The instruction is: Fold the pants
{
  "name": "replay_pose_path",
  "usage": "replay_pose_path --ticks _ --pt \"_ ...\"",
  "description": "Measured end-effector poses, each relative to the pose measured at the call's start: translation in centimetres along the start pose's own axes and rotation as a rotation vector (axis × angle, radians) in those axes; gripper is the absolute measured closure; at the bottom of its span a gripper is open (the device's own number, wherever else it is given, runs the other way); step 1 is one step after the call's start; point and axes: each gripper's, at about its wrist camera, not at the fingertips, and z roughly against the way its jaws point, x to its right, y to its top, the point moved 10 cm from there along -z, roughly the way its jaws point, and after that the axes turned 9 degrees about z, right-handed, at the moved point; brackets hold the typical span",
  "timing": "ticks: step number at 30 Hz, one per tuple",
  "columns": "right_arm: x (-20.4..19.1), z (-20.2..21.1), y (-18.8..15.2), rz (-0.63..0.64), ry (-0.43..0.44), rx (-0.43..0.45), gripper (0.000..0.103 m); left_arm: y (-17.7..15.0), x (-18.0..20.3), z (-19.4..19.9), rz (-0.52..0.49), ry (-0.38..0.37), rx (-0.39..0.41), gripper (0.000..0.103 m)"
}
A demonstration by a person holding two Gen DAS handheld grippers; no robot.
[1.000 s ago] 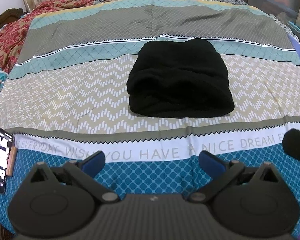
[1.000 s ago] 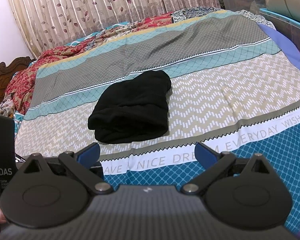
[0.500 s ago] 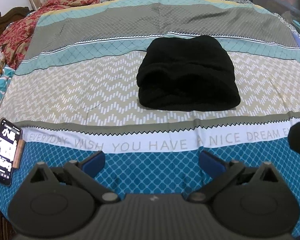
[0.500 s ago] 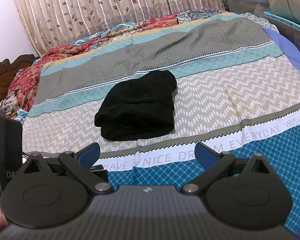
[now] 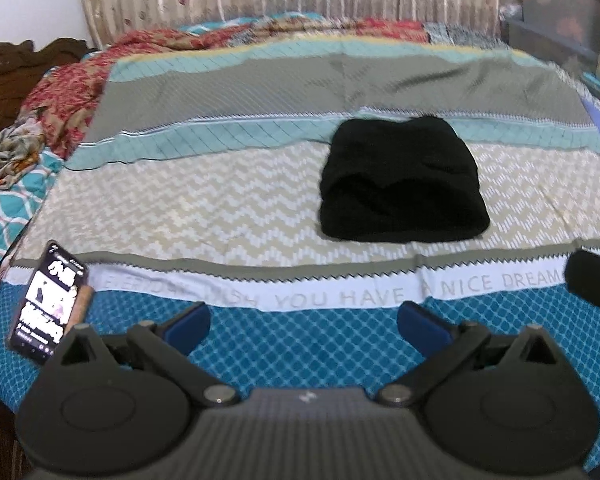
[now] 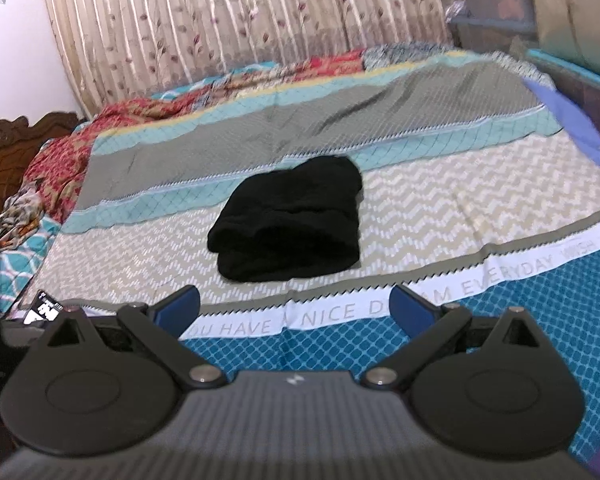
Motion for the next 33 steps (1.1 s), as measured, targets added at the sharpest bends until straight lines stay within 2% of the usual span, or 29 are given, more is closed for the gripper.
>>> replay_pose_path --ticks 6,12,17,21,25,29,33 --pt "-1.1 0.3 0.3 0.063 -0.041 0.063 0.001 0.3 -1.6 1.4 0.007 0.005 0.092 0.0" --pt "-2.2 0.4 0.7 0.134 -0.038 0.11 0.001 1.3 -2.4 2.4 0.036 -0.013 0.147 0.0" --pt "-2.2 0.6 2.0 0.139 -0.053 0.165 0.0 2.7 -2.3 2.6 0.025 -0.01 0.176 0.0" --pt "-1.8 0.4 4.5 0.103 -0.059 0.188 0.0 4.4 -2.1 2.8 0.013 0.0 0.194 0.0" --pt "-1.1 -0.1 5.8 0.015 -0.052 0.144 0.0 6.5 -1.6 3.3 0.006 -0.01 0.216 0.0" --pt "-0.5 -0.2 5.5 -0.053 -0.058 0.137 0.0 8.4 -0.3 3.5 -0.008 -0.033 0.231 0.0" --pt "1.3 0.4 4.5 -0.103 -0.113 0.146 0.0 9.3 2.4 2.9 -0.045 -0.075 0.212 0.0"
